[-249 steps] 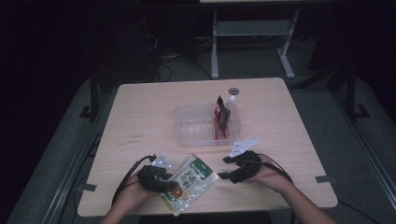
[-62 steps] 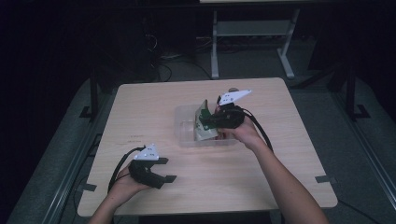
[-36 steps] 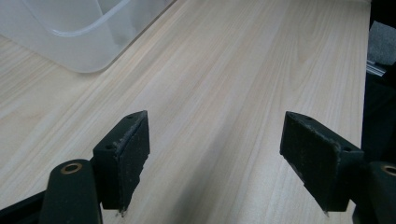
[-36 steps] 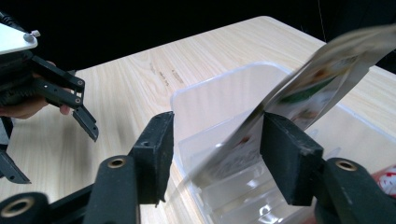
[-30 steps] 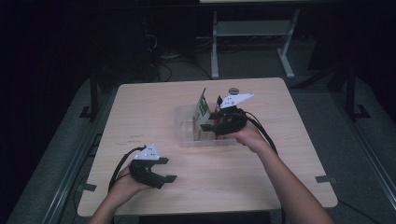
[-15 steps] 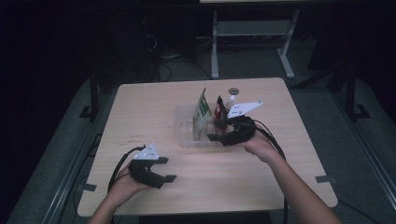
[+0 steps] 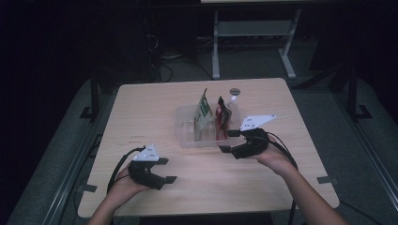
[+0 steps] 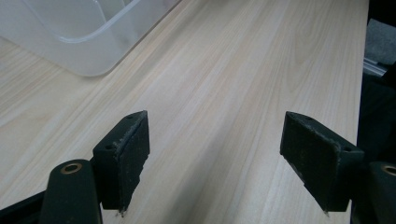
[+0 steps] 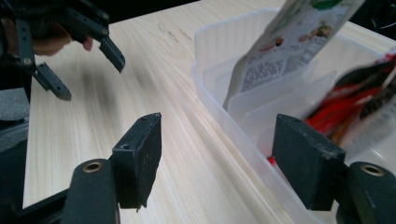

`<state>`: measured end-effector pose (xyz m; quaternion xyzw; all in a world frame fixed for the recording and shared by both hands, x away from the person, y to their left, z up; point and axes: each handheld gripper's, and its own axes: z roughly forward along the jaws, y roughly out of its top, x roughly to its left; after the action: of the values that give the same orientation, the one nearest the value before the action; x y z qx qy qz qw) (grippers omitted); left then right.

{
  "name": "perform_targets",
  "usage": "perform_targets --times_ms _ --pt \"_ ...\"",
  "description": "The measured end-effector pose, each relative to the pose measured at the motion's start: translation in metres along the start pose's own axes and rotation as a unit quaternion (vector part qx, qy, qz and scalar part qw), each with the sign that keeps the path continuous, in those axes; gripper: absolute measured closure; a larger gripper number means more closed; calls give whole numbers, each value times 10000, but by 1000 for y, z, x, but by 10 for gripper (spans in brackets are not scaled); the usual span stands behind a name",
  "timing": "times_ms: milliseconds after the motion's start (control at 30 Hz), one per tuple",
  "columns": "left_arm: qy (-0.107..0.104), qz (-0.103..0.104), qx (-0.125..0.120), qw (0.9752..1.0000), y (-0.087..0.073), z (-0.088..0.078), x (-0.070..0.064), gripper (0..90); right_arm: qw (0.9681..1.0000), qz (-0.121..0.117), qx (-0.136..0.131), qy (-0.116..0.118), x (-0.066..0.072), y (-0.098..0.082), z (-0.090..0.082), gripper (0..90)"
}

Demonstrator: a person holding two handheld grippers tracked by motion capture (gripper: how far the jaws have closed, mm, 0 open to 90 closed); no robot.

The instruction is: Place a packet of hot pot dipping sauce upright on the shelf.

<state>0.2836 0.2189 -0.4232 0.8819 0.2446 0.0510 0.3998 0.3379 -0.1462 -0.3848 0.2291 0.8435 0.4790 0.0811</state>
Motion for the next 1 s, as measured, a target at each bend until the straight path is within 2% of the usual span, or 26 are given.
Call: perform_targets --times_ms 167,433,633,700,800,900,1000 --pt "44 -92 50 9999 -2 -3 0 236 9999 42 64 -90 2 -15 -10 304" --pt "109 -106 102 9998 -11 -8 -4 236 9992 195 190 -276 4 -42 -25 282" --pt "142 -146 120 9997 -20 -7 -5 233 9976 243 357 -534 11 -63 -29 260" --pt "180 -71 174 9997 -23 -7 -5 228 9970 259 377 -623 13 -69 -32 249" --pt "218 -74 158 9996 -26 -9 -5 218 9961 293 361 -750 16 -78 -36 236" --pt "205 -22 62 9998 -29 -12 -5 200 9958 383 358 -756 18 -88 -41 206" --pt "236 42 147 9996 -31 -12 -3 181 9948 362 415 -859 20 -97 -45 186"
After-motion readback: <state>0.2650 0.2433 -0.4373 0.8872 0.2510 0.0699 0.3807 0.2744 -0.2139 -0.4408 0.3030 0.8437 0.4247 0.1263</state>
